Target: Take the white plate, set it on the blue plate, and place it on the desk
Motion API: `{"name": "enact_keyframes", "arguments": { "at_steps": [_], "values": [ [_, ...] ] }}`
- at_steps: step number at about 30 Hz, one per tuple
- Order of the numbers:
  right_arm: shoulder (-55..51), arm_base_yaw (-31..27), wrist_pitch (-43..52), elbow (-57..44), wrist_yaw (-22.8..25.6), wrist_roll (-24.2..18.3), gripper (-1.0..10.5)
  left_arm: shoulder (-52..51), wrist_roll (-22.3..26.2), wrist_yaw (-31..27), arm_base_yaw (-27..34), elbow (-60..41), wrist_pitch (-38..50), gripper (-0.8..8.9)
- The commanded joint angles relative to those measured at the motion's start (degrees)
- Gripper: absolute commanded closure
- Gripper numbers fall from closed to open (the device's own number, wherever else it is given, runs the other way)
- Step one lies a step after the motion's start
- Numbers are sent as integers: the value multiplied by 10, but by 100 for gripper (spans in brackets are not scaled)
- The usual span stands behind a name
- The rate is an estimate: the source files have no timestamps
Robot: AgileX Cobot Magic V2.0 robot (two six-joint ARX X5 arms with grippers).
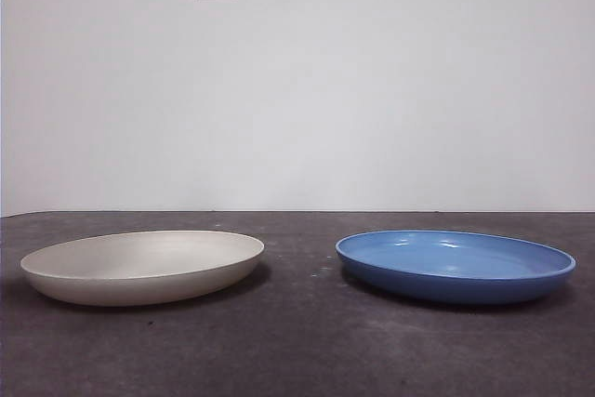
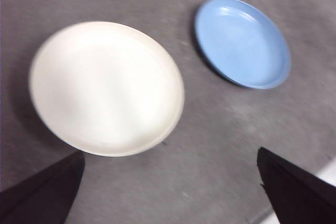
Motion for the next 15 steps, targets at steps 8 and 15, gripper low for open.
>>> {"name": "enact_keyframes", "arguments": {
  "at_steps": [8, 15],
  "values": [
    [3, 2, 2, 12, -1, 4, 494, 134, -31, -68, -1, 26, 69, 322],
    [3, 3, 2, 12, -1, 4, 493, 244, -30, -129, 0, 42, 121, 322]
  ]
}}
